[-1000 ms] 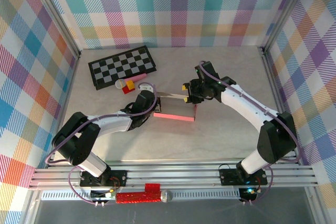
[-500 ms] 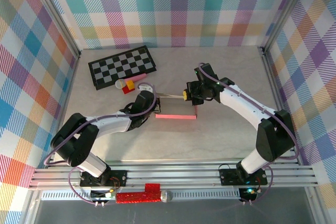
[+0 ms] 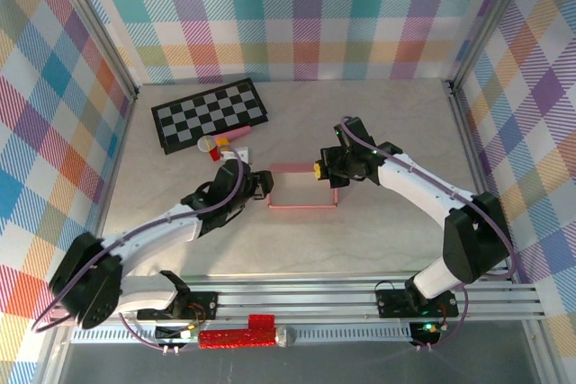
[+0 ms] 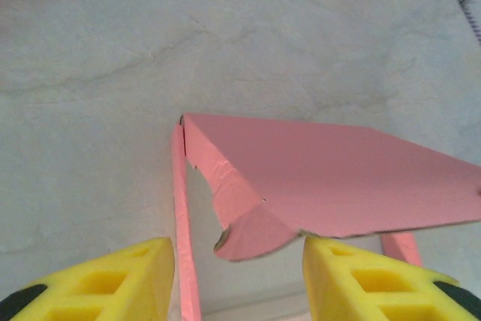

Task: Fold the paper box

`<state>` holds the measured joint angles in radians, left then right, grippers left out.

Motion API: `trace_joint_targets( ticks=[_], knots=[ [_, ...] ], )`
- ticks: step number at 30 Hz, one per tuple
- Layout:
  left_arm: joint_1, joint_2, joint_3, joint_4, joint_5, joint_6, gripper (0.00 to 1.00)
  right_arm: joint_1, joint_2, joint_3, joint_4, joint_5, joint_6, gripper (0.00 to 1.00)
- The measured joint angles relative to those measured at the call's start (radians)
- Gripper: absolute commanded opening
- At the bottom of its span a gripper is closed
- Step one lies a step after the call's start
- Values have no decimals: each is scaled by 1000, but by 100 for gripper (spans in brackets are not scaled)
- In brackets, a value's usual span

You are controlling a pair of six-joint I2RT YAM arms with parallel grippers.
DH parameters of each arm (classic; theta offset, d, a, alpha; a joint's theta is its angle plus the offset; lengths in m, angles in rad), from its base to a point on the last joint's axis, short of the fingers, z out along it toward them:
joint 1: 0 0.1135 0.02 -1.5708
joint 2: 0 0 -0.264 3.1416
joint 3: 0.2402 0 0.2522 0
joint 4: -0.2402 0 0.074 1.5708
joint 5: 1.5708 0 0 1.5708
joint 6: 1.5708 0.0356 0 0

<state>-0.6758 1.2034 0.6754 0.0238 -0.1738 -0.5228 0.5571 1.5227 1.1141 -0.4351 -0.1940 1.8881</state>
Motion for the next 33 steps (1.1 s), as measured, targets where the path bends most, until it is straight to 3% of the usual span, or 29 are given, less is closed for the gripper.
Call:
trace_joint_targets(
  ticks=[5,8,16,29,33],
  knots=[
    [0,-165,24,-167,-10,-50,61,4,-2,-25,1,-7,1,0],
    [19,-179,90,-260,-1,-82,61,6,-2,-26,2,-9,0,0],
    [157,119,317,-367,196,-201,56,8,-3,-69,8,-25,-19,0],
    [195,368,325,-338,415,-303,52,9,-6,-107,28,-34,-42,4],
    [195,380,322,-305,460,-327,45,9,-6,-108,28,-35,-44,4]
  ],
)
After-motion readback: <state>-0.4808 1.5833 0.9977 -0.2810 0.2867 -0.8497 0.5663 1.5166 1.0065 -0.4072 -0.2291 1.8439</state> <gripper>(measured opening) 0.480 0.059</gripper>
